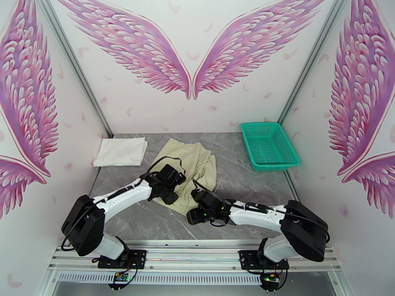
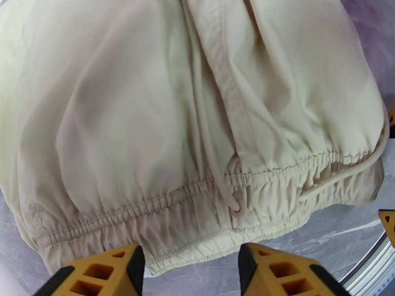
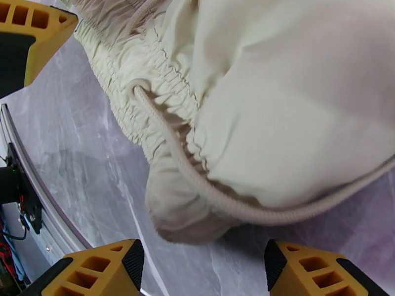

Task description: Fold and stack the mixed laundry pile

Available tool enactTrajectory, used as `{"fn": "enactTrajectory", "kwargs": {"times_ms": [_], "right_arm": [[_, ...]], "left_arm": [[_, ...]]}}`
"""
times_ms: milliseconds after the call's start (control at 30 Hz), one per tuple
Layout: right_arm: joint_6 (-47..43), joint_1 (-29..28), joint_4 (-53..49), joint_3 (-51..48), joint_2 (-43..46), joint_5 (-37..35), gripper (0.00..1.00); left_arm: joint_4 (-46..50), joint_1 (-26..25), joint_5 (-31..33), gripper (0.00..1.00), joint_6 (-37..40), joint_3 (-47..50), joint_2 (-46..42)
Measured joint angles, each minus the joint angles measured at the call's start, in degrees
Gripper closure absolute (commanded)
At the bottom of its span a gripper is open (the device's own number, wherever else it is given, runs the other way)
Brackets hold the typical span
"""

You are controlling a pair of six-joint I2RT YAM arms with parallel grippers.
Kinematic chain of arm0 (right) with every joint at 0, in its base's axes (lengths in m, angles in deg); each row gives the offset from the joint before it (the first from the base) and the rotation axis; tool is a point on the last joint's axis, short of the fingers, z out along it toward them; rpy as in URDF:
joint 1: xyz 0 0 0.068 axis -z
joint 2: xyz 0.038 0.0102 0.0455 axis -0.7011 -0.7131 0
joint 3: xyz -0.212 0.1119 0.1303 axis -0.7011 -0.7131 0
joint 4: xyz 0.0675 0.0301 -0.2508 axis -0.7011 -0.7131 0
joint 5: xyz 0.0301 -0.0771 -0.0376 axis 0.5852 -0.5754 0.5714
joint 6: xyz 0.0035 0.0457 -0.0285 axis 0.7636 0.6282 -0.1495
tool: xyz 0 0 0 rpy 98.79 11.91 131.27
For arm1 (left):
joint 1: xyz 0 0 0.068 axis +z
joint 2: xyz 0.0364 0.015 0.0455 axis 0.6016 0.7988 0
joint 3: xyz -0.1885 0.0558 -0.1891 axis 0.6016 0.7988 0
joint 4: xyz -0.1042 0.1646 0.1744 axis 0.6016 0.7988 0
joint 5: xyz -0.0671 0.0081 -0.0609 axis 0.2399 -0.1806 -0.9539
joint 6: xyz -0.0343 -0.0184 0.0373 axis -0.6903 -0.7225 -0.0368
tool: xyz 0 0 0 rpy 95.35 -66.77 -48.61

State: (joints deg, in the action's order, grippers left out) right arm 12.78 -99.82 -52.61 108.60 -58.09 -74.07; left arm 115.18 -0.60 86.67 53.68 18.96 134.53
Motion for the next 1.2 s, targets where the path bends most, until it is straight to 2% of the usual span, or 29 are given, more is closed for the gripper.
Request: {"fn": "enactTrajectory", "kwargs": {"times_ms": [67,300,400,633,867,1033,1200], "right_arm": [[0.3,0.0,1.4,0.0,-2.0,-1.0,0.43],[0.9,1.7,3.6,0.0,-3.2,-4.4,0.89],[-0.1,4.2,3.1,0.0,-2.6,-5.6,0.98],[-5.4,10.7,-4.5,1.3,4.2,-6.3,1.0],[-8.7,16.8,-10.3,2.2,9.6,-4.7,0.95],[-9.1,17.8,-11.5,2.2,9.7,-3.2,0.95],[-8.9,17.8,-11.5,1.9,9.8,-2.8,0.92]], "left_arm": [[0.0,0.8,0.0,0.43,1.0,0.0,1.3],[1.1,3.2,-0.5,0.42,3.5,-1.1,5.6],[1.8,2.9,-1.4,0.4,4.6,-2.8,6.9],[3.2,0.6,-2.7,0.39,8.0,-9.0,11.3],[4.2,-0.9,-2.6,0.41,11.8,-13.6,16.5],[4.4,-1.2,-0.2,0.54,13.4,-15.3,19.8],[3.6,-1.2,2.7,0.77,14.3,-16.0,20.3]]}}
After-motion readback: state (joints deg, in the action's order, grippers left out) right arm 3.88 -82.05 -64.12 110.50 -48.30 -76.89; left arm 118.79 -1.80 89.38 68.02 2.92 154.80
